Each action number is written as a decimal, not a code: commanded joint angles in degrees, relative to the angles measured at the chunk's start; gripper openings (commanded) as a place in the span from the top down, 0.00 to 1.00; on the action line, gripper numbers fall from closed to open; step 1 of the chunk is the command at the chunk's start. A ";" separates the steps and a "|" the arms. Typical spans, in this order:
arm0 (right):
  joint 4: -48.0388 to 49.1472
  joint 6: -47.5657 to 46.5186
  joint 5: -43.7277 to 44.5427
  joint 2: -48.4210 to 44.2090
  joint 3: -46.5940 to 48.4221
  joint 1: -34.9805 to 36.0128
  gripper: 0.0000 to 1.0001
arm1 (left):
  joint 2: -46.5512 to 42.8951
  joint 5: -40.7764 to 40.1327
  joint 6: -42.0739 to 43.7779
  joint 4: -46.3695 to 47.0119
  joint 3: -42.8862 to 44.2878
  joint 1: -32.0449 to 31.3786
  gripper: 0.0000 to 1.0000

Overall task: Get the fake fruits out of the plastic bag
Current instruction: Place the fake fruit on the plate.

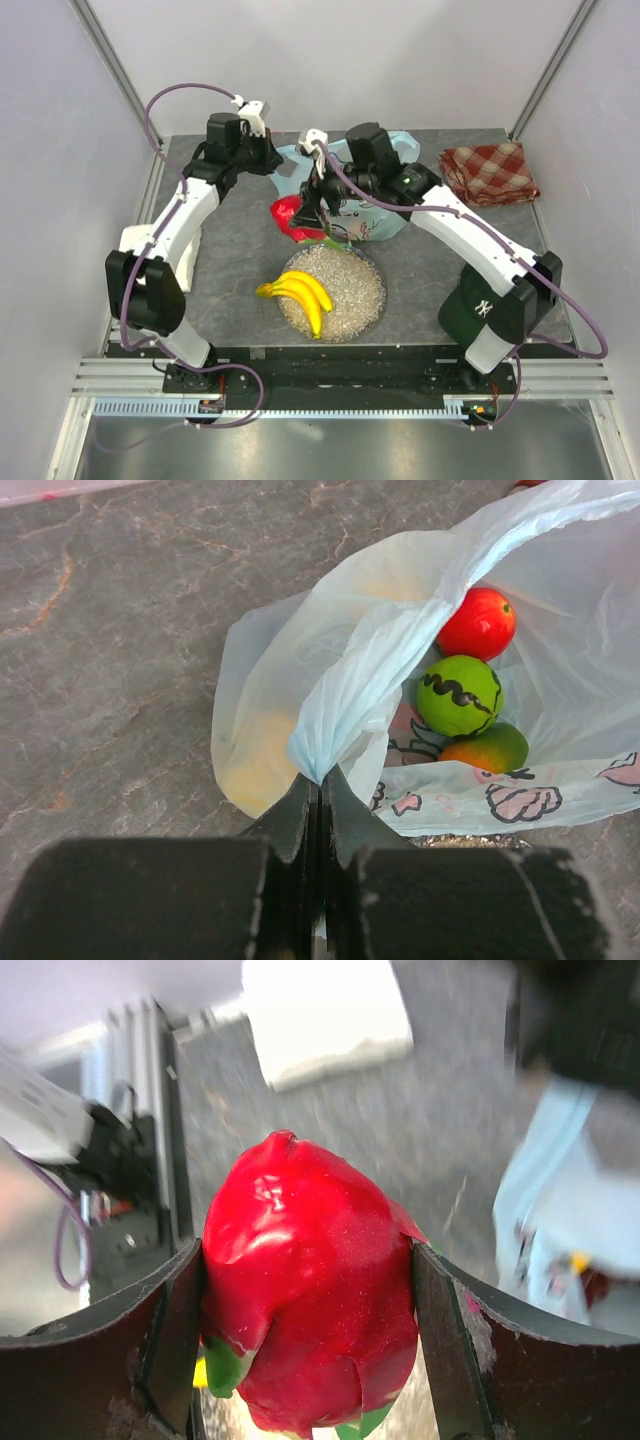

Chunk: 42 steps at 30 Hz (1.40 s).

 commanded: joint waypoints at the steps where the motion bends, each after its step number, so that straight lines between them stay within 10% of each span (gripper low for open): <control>1: 1.27 -1.71 4.64 1.27 -4.53 -0.23 0.73 | -5.40 -0.73 2.87 2.56 0.94 0.26 0.98; 30: 3.03 -8.22 12.91 20.53 -8.50 3.11 0.64 | -7.60 0.14 1.82 3.09 -0.91 0.35 0.98; 35: 2.33 -8.74 11.51 19.92 -7.80 3.54 0.34 | -6.90 0.67 1.38 3.17 -0.82 0.35 0.98; 37: 1.71 -8.83 11.06 19.83 -7.18 3.55 0.05 | -6.55 0.76 1.29 3.35 -0.73 0.35 0.98; 42: -0.92 -9.26 10.45 16.76 -4.11 3.46 0.02 | -5.84 1.37 0.85 3.52 -0.47 0.35 0.98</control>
